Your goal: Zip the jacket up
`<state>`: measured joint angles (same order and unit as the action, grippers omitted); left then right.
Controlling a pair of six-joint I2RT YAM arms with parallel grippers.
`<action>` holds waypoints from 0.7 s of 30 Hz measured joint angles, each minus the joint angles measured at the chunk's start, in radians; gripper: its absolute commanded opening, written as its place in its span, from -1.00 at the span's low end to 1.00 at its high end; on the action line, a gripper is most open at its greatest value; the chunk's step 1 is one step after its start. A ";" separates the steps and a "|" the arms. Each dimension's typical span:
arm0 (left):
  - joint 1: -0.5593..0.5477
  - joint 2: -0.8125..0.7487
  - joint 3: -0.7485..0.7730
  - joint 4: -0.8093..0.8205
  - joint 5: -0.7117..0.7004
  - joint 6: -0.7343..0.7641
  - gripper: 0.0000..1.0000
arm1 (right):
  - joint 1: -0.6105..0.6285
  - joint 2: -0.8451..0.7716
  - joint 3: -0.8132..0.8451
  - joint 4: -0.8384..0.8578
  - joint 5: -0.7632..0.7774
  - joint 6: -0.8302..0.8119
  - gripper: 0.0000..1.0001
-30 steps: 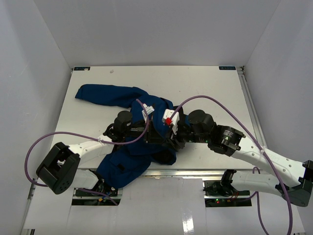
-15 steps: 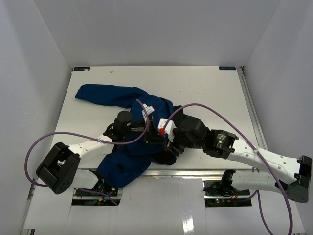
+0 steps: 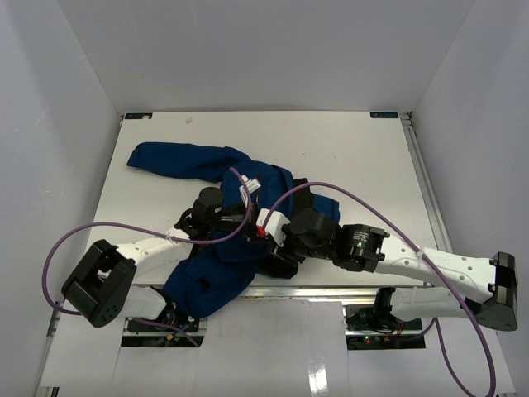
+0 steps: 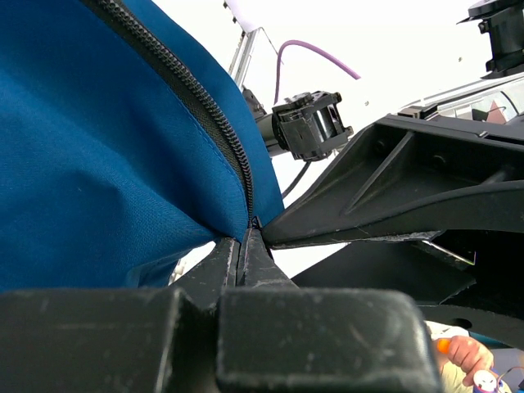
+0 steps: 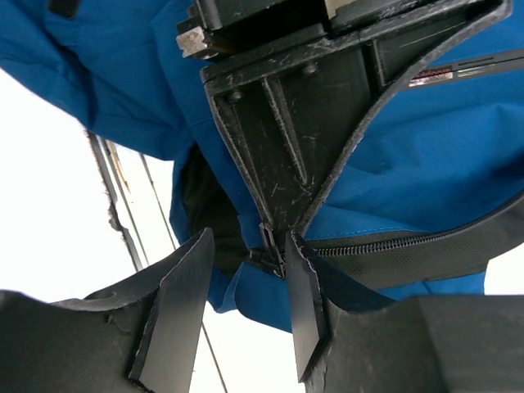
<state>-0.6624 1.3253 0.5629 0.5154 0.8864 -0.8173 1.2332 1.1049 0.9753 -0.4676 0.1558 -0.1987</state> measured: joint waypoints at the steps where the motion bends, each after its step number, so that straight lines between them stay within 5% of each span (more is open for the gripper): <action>1: 0.000 0.001 0.000 0.000 0.000 0.000 -1.00 | 0.001 0.002 0.001 -0.001 0.007 0.000 -0.07; 10: 0.000 0.003 0.000 -0.001 -0.004 0.001 -1.00 | 0.016 0.022 0.012 -0.003 0.066 -0.002 -0.12; 21: 0.002 0.008 0.000 -0.014 -0.007 0.001 -1.00 | 0.026 0.040 0.014 -0.001 0.128 -0.015 -0.57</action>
<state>-0.6609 1.3334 0.5629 0.5011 0.8791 -0.8162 1.2591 1.1454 0.9894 -0.4682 0.2842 -0.2134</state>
